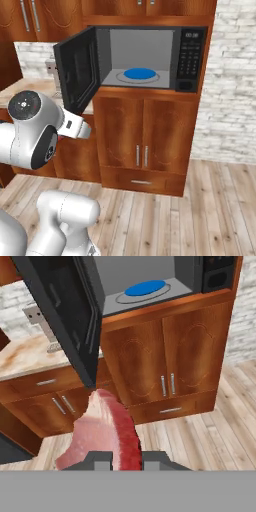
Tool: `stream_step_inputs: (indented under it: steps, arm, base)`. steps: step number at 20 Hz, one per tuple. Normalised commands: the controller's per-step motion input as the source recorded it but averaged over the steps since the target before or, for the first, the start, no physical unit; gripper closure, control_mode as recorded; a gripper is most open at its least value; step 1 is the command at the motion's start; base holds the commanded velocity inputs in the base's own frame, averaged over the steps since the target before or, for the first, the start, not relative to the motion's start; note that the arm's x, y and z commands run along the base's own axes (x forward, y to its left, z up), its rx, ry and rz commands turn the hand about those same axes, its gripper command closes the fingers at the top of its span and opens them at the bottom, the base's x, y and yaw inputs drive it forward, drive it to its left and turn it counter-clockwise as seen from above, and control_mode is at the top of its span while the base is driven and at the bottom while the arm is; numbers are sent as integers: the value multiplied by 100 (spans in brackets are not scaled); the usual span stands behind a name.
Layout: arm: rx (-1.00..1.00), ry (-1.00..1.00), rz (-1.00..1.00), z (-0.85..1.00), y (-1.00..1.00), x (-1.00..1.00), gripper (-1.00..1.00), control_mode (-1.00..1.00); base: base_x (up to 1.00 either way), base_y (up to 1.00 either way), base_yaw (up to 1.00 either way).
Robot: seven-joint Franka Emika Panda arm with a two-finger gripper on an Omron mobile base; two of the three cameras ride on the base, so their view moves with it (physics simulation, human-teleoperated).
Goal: Transport the steak from the fridge to the microwave and turn on the microwave.
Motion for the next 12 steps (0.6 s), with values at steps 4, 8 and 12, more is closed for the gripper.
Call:
stream_step_inputs:
  steps: [4,8,12]
  arm:
    - [0,0,0,0,0,0,100,100]
    - [0,0,0,0,0,0,100,100]
    - [0,0,0,0,0,0,100,100]
  base:
    - [28,-68,0]
    - [48,-52,0]
    - [56,-31,0]
